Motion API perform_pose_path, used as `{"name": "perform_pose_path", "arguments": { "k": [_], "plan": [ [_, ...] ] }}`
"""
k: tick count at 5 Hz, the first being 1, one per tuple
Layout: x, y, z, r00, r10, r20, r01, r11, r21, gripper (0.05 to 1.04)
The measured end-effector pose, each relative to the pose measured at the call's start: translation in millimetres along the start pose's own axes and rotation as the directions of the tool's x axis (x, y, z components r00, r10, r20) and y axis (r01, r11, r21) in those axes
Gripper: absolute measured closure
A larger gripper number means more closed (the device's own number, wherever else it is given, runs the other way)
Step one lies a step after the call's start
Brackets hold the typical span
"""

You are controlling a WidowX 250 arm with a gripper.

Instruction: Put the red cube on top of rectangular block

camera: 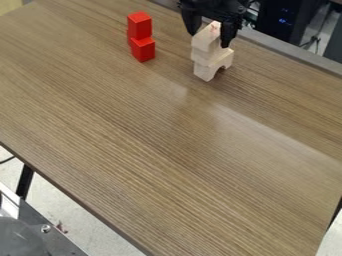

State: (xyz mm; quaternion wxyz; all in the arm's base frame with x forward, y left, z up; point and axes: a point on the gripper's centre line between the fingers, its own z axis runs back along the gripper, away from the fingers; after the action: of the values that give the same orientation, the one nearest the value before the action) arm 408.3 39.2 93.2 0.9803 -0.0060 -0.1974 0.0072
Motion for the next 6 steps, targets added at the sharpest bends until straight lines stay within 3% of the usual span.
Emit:
{"name": "perform_pose_path", "arguments": {
  "k": [1,2,4,5,6],
  "plan": [
    [-9.9,-0.5,-13.3,0.999,0.006,-0.044,-0.006,1.0,-0.006,0.083],
    [-0.9,-4.7,-2.3,1.0,0.008,0.001,-0.008,0.999,-0.04,0.083],
    [33.8,-3.9,57.9,0.985,0.017,0.172,-0.004,0.997,-0.073,0.083],
    [45.8,3.3,89.9,0.977,0.015,0.215,-0.007,0.999,-0.039,0.083],
    [47.5,42.0,114.4,0.978,0.024,0.206,-0.026,1.0,0.006,0.083]
  ]
}}
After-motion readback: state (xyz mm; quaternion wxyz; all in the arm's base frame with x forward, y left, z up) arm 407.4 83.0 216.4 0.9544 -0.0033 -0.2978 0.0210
